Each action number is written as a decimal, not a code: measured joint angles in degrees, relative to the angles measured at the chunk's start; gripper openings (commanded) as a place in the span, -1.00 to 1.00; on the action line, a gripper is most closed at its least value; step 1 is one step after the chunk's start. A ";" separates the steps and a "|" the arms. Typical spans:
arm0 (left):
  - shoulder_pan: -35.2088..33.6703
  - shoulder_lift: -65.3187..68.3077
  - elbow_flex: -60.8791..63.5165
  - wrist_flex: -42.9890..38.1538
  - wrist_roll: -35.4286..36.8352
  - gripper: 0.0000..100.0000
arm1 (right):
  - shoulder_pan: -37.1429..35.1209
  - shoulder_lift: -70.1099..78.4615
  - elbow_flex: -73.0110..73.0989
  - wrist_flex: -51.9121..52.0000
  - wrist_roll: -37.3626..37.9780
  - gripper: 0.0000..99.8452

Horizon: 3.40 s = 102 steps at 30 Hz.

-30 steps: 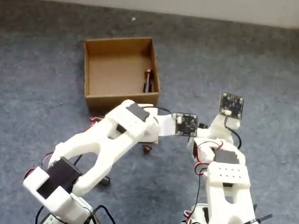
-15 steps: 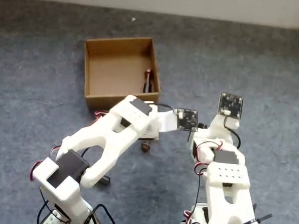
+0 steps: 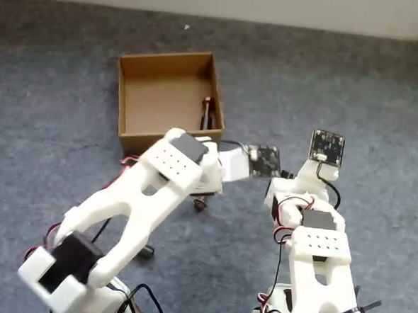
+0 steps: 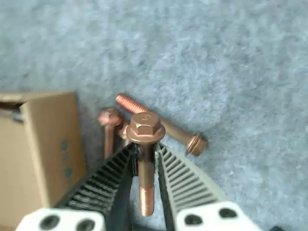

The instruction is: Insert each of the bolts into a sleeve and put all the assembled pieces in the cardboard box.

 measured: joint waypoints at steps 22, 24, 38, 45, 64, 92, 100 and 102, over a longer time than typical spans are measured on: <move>-4.75 -43.87 13.45 5.36 24.53 -0.99 | -9.76 -36.75 6.42 11.69 0.00 -0.99; -4.75 -49.58 15.21 5.36 26.90 -0.99 | -12.57 -40.00 7.30 11.69 0.00 -0.99; -4.92 -71.82 16.44 0.53 42.29 -0.99 | -26.55 -52.92 13.10 5.89 2.73 -0.99; -4.92 -72.70 16.44 -5.36 49.76 -0.99 | -32.44 -58.55 20.48 -1.49 8.26 -0.99; 0.35 -72.88 25.05 -11.96 56.00 -0.99 | -38.51 -60.31 25.23 -12.57 10.81 -0.99; 0.18 -72.88 27.60 -16.18 56.00 -0.99 | -38.86 -60.31 25.23 -12.75 10.81 -0.99; 0.18 -73.14 28.04 -16.26 56.00 -0.99 | -38.86 -60.22 25.32 -12.75 10.81 -0.99; 0.18 -73.49 28.57 -16.44 56.00 -0.99 | -38.86 -60.22 25.32 -12.75 10.81 -0.99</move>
